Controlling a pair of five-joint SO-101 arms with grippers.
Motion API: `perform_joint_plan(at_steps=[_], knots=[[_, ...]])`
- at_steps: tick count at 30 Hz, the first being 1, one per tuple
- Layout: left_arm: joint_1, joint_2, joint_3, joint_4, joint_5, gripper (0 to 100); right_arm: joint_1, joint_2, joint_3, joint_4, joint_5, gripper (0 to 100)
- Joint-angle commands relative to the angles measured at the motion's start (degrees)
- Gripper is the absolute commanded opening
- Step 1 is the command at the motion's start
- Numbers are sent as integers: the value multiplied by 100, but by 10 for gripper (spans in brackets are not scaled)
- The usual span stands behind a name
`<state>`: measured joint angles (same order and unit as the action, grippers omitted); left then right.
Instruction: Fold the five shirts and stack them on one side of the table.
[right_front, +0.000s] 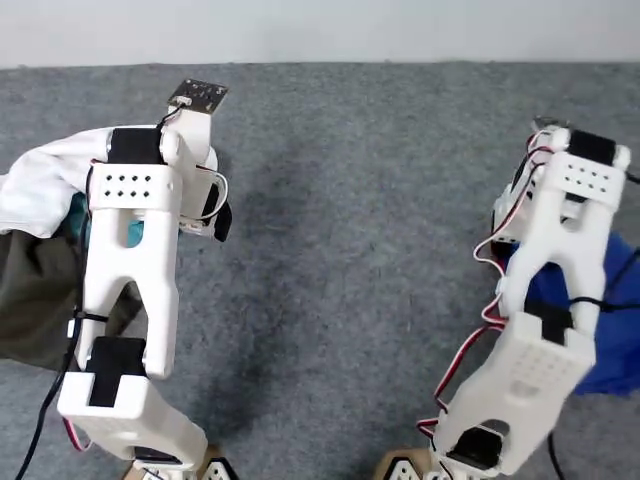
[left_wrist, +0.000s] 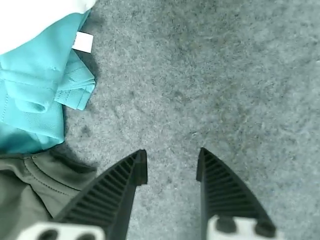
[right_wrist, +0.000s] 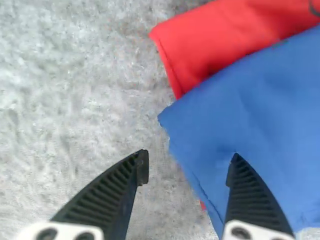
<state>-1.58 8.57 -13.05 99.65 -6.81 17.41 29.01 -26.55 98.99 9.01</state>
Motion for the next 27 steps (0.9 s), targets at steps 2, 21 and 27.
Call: perform_joint_plan(at_steps=[2, 21, 27], knots=[[0, -273, -22, -35, -62, 172, 57, 497, -35, -453, 53, 255], [18, -273, 532, -299, -62, 172, 479, 207, -114, -1358, -369, 39], [26, -273, 532, -299, -62, 172, 505, 180, -105, -1604, -404, 130]])
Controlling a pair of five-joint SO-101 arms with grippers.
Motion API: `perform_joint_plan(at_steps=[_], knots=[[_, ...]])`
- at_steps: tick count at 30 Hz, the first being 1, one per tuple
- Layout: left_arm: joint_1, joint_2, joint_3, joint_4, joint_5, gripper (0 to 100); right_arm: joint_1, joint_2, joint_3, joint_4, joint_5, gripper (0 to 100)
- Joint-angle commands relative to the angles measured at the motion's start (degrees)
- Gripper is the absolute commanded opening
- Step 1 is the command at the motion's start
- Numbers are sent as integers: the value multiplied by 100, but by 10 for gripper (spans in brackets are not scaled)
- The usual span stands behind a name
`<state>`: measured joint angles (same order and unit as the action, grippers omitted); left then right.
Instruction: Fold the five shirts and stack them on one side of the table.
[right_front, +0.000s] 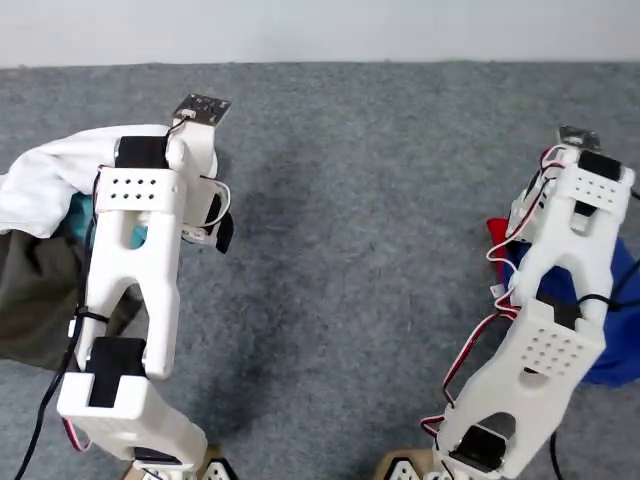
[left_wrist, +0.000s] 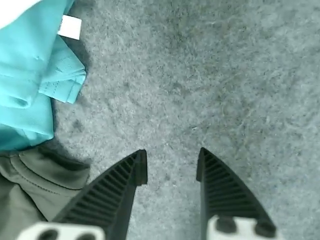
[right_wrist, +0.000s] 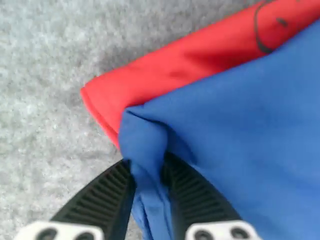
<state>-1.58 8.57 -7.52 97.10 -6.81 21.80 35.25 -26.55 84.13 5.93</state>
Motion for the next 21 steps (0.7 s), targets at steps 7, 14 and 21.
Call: perform_joint_plan(at_steps=[7, 14, 21], knots=[[-9, -273, -22, -44, -62, 173, -198, -875, -114, 725, -105, 231], [-360, -299, -48, -44, -70, 174, -910, -1736, -79, 1868, 659, 232], [-2057, -281, -725, -79, 492, 174, -734, -2387, 378, 1868, 695, 231]])
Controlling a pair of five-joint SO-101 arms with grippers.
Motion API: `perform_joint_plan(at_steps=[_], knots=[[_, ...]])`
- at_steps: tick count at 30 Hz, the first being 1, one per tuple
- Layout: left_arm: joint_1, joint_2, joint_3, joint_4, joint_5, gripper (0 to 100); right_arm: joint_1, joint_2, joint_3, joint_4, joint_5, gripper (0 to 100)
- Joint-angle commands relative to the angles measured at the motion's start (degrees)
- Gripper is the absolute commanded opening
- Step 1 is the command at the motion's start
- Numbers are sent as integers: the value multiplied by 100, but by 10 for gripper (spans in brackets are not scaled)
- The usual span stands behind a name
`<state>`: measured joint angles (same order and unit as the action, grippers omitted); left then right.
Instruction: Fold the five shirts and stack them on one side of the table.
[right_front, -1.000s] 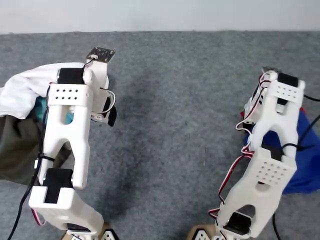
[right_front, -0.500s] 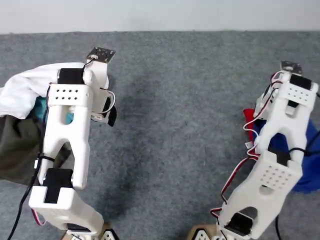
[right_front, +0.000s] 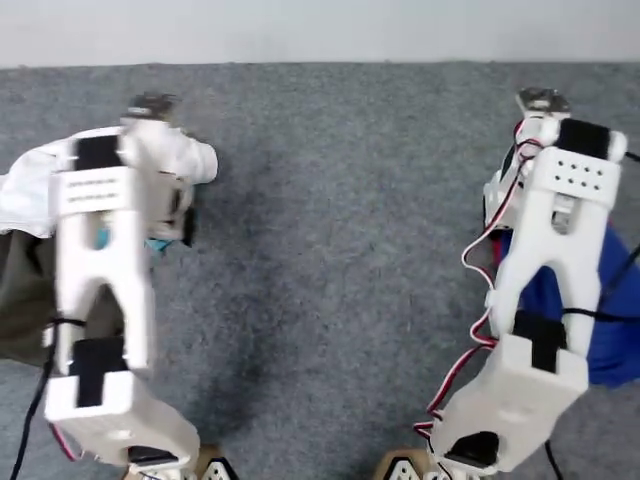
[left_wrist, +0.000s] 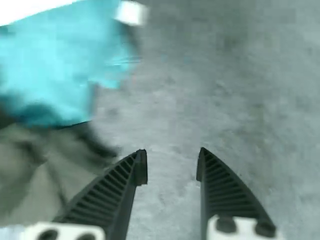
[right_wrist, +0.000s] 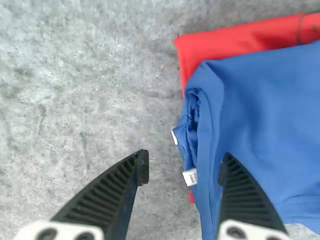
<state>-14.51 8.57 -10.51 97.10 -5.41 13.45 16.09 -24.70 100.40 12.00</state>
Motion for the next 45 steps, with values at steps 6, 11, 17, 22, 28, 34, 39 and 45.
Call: perform_joint_plan(at_steps=[6, 11, 17, 22, 28, 34, 39, 45], knots=[[-1802, -273, -567, -88, 598, 174, 259, -857, 1029, 233, 97, 231], [-2611, -264, -549, -141, 598, 174, 259, -989, 1266, 233, 97, 231], [-2936, 246, 207, -1231, 598, 174, 242, -1007, 1292, 233, 97, 231], [-2910, 1310, 409, -1881, 607, 171, 268, -1007, 1292, 233, 97, 231], [-2866, 1855, -110, -1776, 571, 71, 259, -1007, 1292, 233, 97, 231], [-2541, 1582, -1244, -615, 202, 12, 259, -1007, 1301, 242, 97, 231], [-1486, 651, -2053, 352, 176, 12, 268, -1007, 1301, 242, 97, 231], [607, -721, -2009, 343, 62, 12, 303, -1007, 1433, 251, 97, 231]])
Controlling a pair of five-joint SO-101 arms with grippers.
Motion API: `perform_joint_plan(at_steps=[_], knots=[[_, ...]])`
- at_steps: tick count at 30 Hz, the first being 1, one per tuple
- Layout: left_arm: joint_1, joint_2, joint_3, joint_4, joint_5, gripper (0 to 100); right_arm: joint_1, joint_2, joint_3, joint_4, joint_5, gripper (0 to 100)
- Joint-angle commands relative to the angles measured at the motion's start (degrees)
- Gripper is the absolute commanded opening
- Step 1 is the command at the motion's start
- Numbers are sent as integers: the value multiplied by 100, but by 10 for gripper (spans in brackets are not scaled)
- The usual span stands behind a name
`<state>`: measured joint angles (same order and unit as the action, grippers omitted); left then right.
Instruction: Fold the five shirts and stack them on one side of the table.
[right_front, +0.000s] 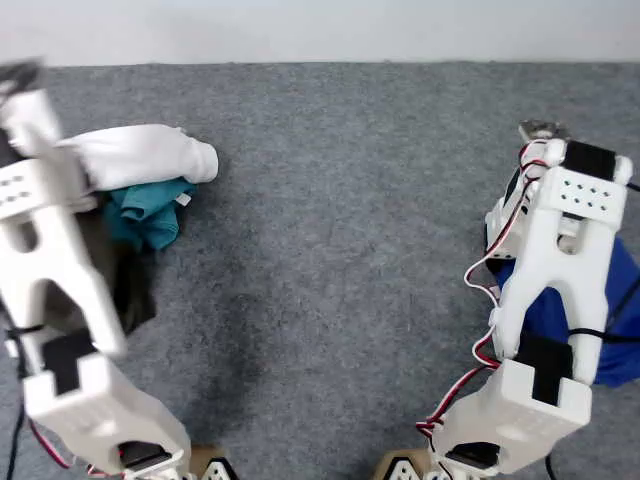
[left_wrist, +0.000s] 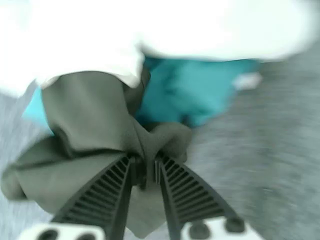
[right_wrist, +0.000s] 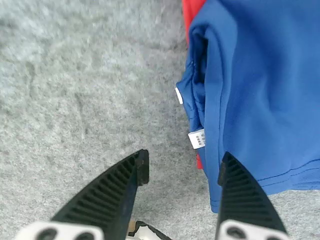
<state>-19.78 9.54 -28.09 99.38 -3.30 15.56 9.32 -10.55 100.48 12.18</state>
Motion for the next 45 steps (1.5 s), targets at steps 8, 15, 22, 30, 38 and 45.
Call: perform_joint_plan(at_steps=[8, 15, 22, 30, 38, 45], knots=[[3886, -1767, -295, 18, -1793, 12, 620, -338, 123, 242, 79, 231], [4176, -2400, -251, -62, -1987, 12, 963, -338, 123, 233, 79, 231], [3798, -2330, 822, -105, -1987, 13, 954, -338, 132, 233, 79, 231], [3815, -2523, 716, -255, -1978, 13, 954, -338, 132, 233, 79, 231], [5029, -2673, 541, -88, -1978, 13, 963, -338, 141, 233, 79, 231], [6576, -1855, 497, -114, -1996, 13, 963, -338, 431, 171, 79, 231]])
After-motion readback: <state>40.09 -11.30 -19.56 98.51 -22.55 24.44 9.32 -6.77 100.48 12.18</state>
